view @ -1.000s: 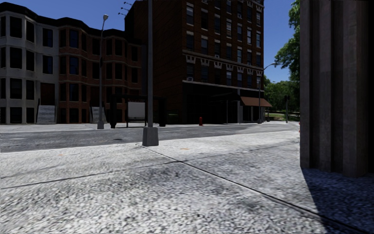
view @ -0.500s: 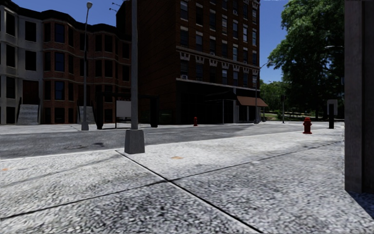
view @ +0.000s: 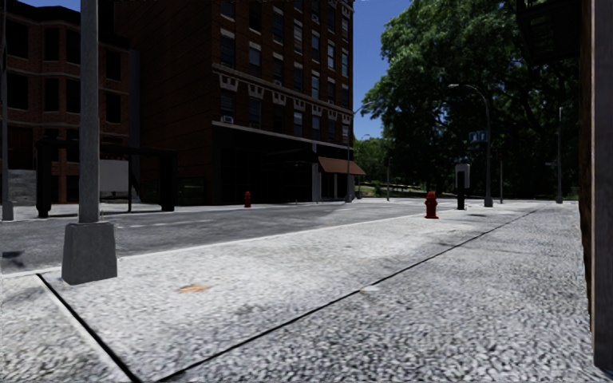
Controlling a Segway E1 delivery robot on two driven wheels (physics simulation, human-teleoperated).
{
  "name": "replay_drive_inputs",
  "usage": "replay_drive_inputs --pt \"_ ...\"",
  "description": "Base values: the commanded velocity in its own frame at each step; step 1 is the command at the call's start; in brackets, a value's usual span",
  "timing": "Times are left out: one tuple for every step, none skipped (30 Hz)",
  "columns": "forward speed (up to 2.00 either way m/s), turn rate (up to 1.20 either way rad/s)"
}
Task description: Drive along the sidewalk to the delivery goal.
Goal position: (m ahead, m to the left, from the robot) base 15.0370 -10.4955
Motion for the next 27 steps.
replay_drive_inputs --pt "1.96 -0.65" --pt "1.95 -0.65" --pt "1.94 -0.65" --pt "1.89 -0.65" --pt "1.86 -0.65" --pt "1.86 -0.65" --pt "1.86 -0.65" --pt "1.86 -0.65" --pt "1.86 -0.65" --pt "1.88 -0.65" --pt "1.89 -0.65" --pt "1.89 -0.65" --pt "1.89 -0.65" --pt "1.89 -0.65" --pt "1.89 -0.65" --pt "1.89 -0.65" --pt "1.89 -0.65" --pt "1.89 -0.65" --pt "1.91 -0.65" --pt "1.94 -0.53" --pt "1.94 -0.53" --pt "2.00 -0.31" --pt "2.00 -0.13" --pt "2.00 0.00" --pt "2.00 0.00" --pt "2.00 0.00" --pt "2.00 0.00"
